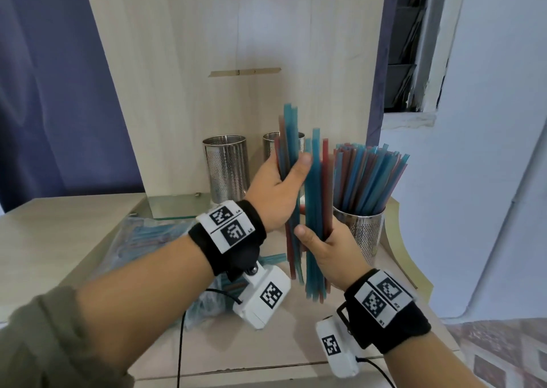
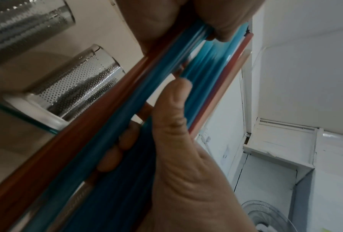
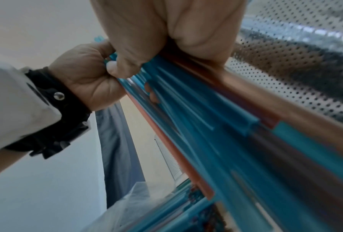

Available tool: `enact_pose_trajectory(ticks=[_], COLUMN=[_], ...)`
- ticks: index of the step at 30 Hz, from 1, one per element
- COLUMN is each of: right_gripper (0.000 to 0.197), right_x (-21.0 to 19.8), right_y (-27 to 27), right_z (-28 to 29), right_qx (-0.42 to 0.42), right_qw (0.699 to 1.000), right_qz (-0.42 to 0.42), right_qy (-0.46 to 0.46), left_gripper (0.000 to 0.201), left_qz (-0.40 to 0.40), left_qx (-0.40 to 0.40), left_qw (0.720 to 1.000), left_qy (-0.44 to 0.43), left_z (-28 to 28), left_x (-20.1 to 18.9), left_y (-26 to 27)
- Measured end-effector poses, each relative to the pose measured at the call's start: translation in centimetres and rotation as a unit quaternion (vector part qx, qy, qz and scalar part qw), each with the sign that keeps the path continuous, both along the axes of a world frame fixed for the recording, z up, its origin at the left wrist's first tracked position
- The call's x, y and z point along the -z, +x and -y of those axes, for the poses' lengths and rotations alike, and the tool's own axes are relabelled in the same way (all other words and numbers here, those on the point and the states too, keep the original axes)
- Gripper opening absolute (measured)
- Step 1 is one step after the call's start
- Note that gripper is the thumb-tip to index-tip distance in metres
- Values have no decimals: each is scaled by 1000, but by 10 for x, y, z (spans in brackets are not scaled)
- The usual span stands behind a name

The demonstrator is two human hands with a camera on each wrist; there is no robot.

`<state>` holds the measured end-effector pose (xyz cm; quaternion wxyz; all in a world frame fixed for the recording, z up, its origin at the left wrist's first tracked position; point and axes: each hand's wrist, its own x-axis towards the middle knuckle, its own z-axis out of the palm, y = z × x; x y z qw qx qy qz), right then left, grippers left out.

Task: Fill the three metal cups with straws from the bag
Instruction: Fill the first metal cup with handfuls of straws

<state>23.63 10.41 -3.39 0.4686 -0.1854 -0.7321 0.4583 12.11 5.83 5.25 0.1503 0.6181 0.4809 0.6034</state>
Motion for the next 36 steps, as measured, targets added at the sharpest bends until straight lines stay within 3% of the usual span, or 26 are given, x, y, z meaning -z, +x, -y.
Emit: enact_pose_trajectory(ticks=[5, 9, 11, 15, 17, 19, 20, 23, 25, 27, 29, 32, 34, 36], right_gripper=[53, 61, 57, 22, 18, 19, 18, 17, 26, 30, 20, 22, 18, 14], right_x=[4, 9, 10, 8, 10, 12, 13, 16, 18, 22, 27, 26, 15, -2], right_y=[8, 7, 10, 14, 17, 20, 22, 24, 24, 25, 28, 38, 50, 66], right_z=[-8, -17, -15, -7, -8, -9, -9, -5, -4, -7, -8, -9, -11, -16], right_qx=[40, 103, 108, 73, 96, 110, 111, 113, 112, 112, 111, 117, 115, 121], right_qw=[998, 993, 992, 995, 994, 992, 992, 992, 993, 993, 992, 990, 991, 990], right_qz=[44, 61, 71, 62, 49, 54, 60, 62, 44, 42, 50, 52, 16, -32], right_qy=[11, 5, -9, -17, -16, -17, -17, -11, 0, -3, -22, -53, -67, -61], left_gripper=[49, 66, 66, 55, 62, 69, 68, 60, 47, 40, 39, 47, 50, 53], left_qz=[79, 188, 226, 182, 122, -14, -101, -341, -416, -444, -418, -263, -151, -127], left_qx=[-12, 16, 31, 59, 68, 27, -8, -76, -55, -23, 7, 42, 7, -48], left_qw=[997, 982, 973, 981, 990, 996, 986, 920, 894, 886, 903, 956, 981, 990], left_qy=[6, -27, -31, -20, 11, 88, 130, 179, 160, 130, 102, 119, 120, 47], left_z=[-11, -15, -18, -13, -8, -2, -1, -4, -8, -13, -13, -12, -21, -36], left_x=[18, 27, 31, 28, 15, -4, -14, -31, -29, -14, 1, 8, 15, 27], left_y=[8, 14, 17, 22, 18, 9, 4, -2, 4, 11, 18, 20, 17, 12])
